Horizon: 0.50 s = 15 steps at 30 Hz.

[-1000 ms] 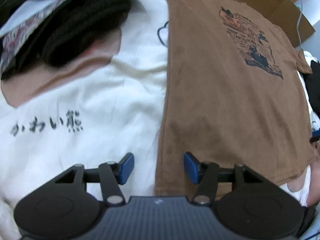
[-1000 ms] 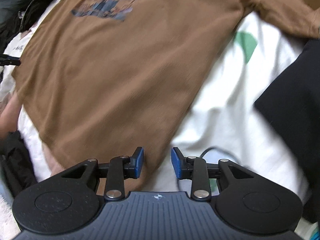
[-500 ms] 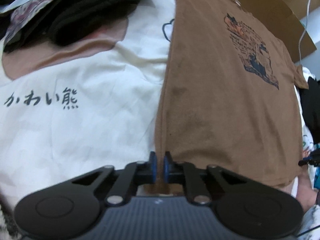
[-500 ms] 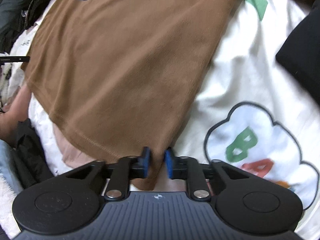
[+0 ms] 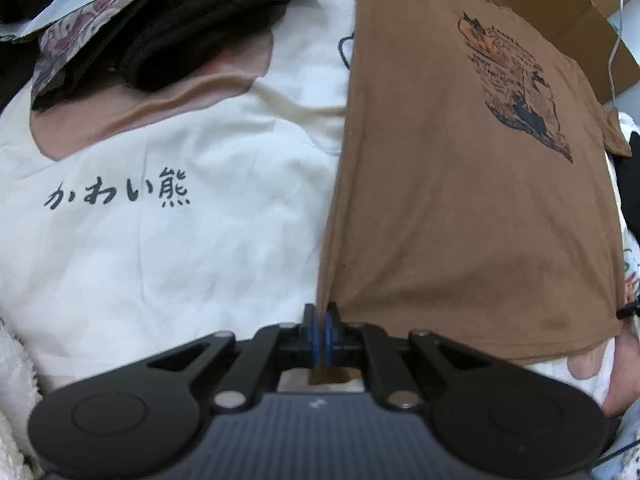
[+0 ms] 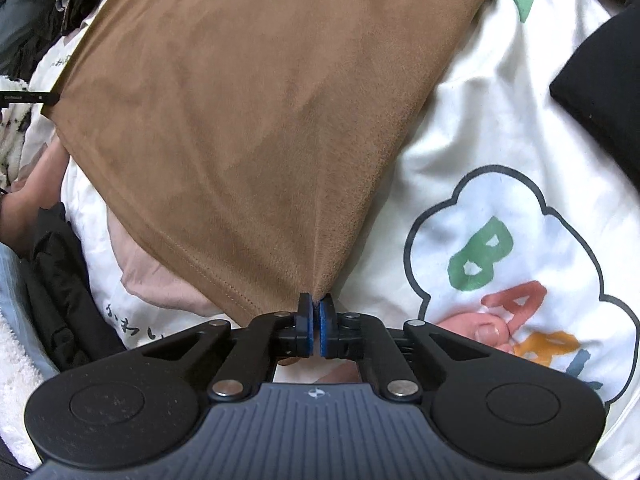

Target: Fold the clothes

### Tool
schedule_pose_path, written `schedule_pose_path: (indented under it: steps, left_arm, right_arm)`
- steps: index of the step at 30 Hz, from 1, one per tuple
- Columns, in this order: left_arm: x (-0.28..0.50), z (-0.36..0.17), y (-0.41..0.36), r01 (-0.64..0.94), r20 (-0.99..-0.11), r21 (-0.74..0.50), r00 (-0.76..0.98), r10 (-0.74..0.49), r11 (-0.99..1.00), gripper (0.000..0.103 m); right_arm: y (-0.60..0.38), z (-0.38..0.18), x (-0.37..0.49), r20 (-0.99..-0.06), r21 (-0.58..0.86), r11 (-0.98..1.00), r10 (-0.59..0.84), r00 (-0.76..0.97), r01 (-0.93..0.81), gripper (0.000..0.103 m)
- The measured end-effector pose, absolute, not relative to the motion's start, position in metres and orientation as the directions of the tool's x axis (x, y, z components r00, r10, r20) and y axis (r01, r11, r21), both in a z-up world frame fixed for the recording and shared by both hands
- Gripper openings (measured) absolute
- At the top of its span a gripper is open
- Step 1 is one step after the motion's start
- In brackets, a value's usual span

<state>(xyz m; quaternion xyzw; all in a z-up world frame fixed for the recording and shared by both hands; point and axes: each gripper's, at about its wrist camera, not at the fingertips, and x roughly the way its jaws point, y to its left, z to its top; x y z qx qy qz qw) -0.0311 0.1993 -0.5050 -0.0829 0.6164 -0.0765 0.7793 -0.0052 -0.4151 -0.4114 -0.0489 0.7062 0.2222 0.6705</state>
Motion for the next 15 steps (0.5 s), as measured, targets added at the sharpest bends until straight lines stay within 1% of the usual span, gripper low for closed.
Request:
schedule_pose_path:
  steps: [2,3,4,6,8,10,11,12,13,14,15]
  left_arm:
    - [-0.032,-0.504,0.2,0.021,-0.951,-0.219,0.221,-0.218,0.976,0.004]
    - [-0.032,-0.503,0.201,0.018,-0.952,-0.218,0.218,-0.217,0.976,0.006]
    - [-0.033,-0.503,0.203,0.008,-0.953,-0.218,0.214,-0.215,0.976,0.009]
    - [-0.035,-0.502,0.209,-0.009,-0.951,-0.218,0.229,-0.21,0.976,0.019]
    - [-0.039,-0.501,0.216,-0.024,-0.947,-0.223,0.244,-0.211,0.975,0.022]
    - [-0.043,-0.498,0.223,-0.043,-0.943,-0.227,0.259,-0.208,0.973,0.028]
    - [-0.044,-0.496,0.224,-0.048,-0.943,-0.224,0.263,-0.204,0.973,0.035]
    - [-0.045,-0.494,0.224,-0.052,-0.943,-0.217,0.269,-0.196,0.975,0.045]
    - [-0.044,-0.492,0.224,-0.054,-0.943,-0.21,0.274,-0.188,0.976,0.052]
    - [-0.037,-0.489,0.22,-0.053,-0.944,-0.197,0.28,-0.174,0.979,0.065]
    - [-0.036,-0.484,0.217,-0.053,-0.945,-0.158,0.299,-0.135,0.986,0.071]
  right_arm:
    - [-0.415,-0.412,-0.005,-0.969,0.247,0.895,0.226,-0.099,-0.371,0.003]
    - [-0.415,-0.412,-0.004,-0.968,0.249,0.897,0.227,-0.103,-0.365,0.003]
    - [-0.415,-0.412,-0.003,-0.968,0.251,0.899,0.227,-0.109,-0.358,0.004]
    - [-0.416,-0.412,0.001,-0.967,0.253,0.908,0.223,-0.125,-0.334,0.006]
    - [-0.418,-0.407,0.004,-0.965,0.26,0.909,0.229,-0.131,-0.326,0.011]
    - [-0.418,-0.404,0.006,-0.968,0.248,0.913,0.222,-0.116,-0.325,0.016]
    - [-0.418,-0.403,0.007,-0.969,0.244,0.915,0.22,-0.109,-0.323,0.016]
    - [-0.419,-0.401,0.008,-0.97,0.241,0.916,0.22,-0.101,-0.32,0.016]
    - [-0.42,-0.397,0.01,-0.97,0.243,0.917,0.226,-0.088,-0.316,0.017]
    - [-0.42,-0.395,0.011,-0.97,0.244,0.917,0.23,-0.083,-0.315,0.02]
    - [-0.419,-0.392,0.012,-0.969,0.248,0.916,0.237,-0.073,-0.315,0.022]
